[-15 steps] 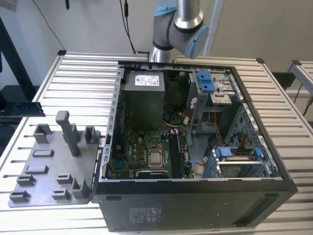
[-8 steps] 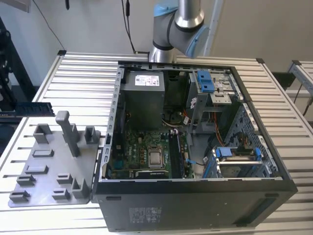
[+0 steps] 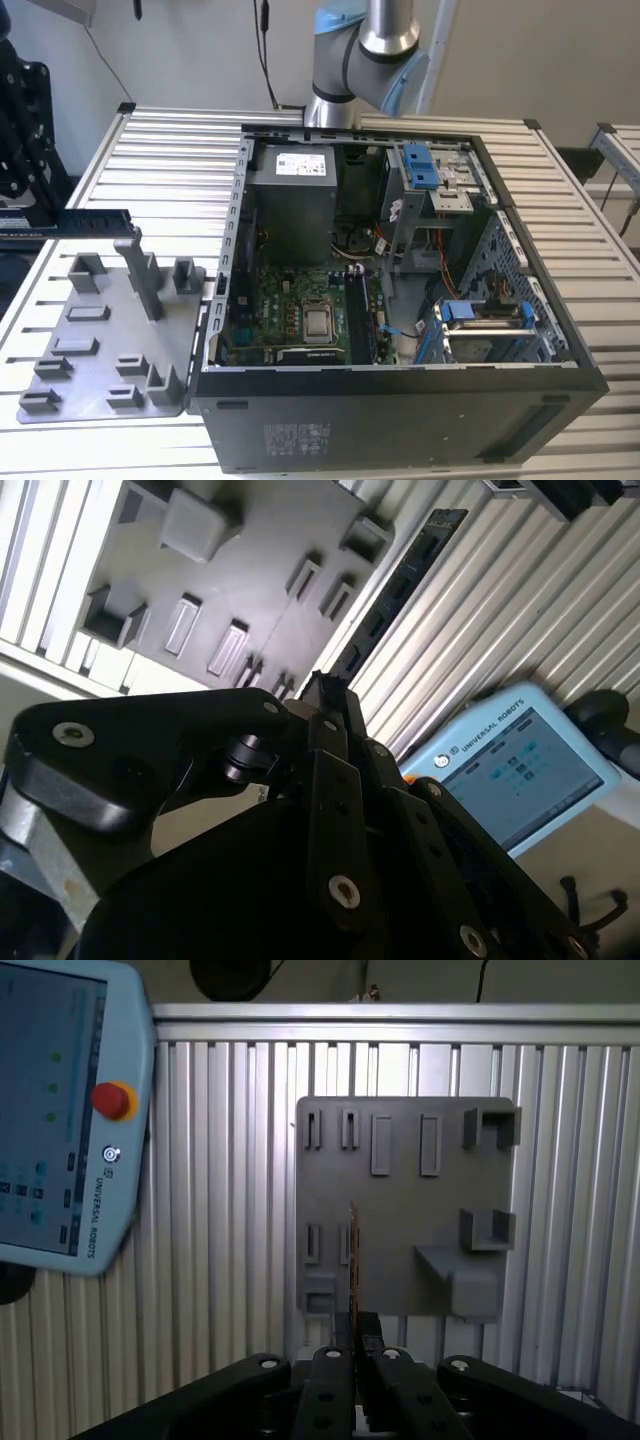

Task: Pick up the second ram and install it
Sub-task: 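Pick up the second ram and move it above second insertion slot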

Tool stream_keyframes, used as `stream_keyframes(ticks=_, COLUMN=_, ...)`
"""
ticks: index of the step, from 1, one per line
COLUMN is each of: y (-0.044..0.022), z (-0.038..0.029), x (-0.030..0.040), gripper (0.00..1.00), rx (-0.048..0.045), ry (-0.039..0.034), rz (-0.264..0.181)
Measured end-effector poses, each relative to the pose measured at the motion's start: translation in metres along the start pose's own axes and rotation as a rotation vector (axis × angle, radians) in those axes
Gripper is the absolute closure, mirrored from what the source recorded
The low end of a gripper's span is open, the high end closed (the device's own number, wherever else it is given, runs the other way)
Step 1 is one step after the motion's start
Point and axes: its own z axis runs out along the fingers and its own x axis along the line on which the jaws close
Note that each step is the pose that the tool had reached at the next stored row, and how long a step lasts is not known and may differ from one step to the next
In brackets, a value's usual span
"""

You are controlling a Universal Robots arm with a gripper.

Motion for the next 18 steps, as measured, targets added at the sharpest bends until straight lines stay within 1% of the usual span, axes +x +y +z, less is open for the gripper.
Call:
stream_keyframes(ticks=4, y=-0.0142, z=0.0004, x=0.0001, gripper=0.86, rx=0.0001, ry=0.0001, rz=0.0)
stream_keyframes(ticks=7, y=-0.0261, z=0.0007, x=0.0002, gripper=0.86, rx=0.0, ry=0.0001, rz=0.0)
stream_keyframes(ticks=18, y=-0.0759, z=0.0022, x=0.0005, gripper=0.86, rx=0.0002, ry=0.0, rz=0.0)
